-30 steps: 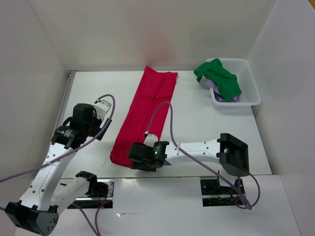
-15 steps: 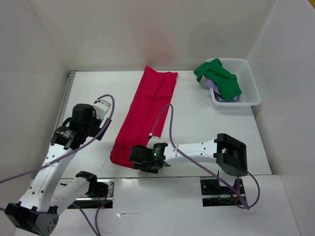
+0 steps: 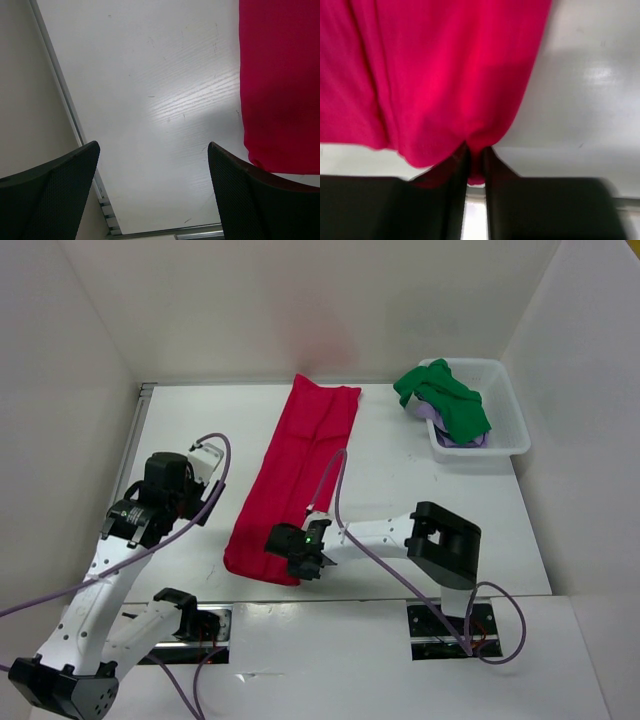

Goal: Fold and stack the t-shirts
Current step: Rotate the tshirt 90 degrees

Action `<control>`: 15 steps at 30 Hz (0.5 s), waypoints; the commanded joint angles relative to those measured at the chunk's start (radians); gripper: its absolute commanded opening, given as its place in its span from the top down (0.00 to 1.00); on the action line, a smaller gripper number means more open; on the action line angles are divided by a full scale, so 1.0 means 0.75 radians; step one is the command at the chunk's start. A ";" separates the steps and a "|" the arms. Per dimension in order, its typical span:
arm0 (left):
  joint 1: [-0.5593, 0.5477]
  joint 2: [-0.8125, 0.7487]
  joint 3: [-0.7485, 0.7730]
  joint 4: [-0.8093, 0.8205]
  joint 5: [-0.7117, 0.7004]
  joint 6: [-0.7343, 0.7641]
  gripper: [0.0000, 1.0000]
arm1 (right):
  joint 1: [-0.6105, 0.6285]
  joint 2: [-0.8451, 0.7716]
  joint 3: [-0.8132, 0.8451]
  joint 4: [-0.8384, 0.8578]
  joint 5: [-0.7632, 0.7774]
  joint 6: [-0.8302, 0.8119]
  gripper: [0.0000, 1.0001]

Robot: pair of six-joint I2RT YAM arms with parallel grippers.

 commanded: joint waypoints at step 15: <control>-0.128 -0.046 0.203 0.029 0.136 0.576 0.05 | -0.119 -0.416 -0.500 -0.055 -0.065 -0.032 0.91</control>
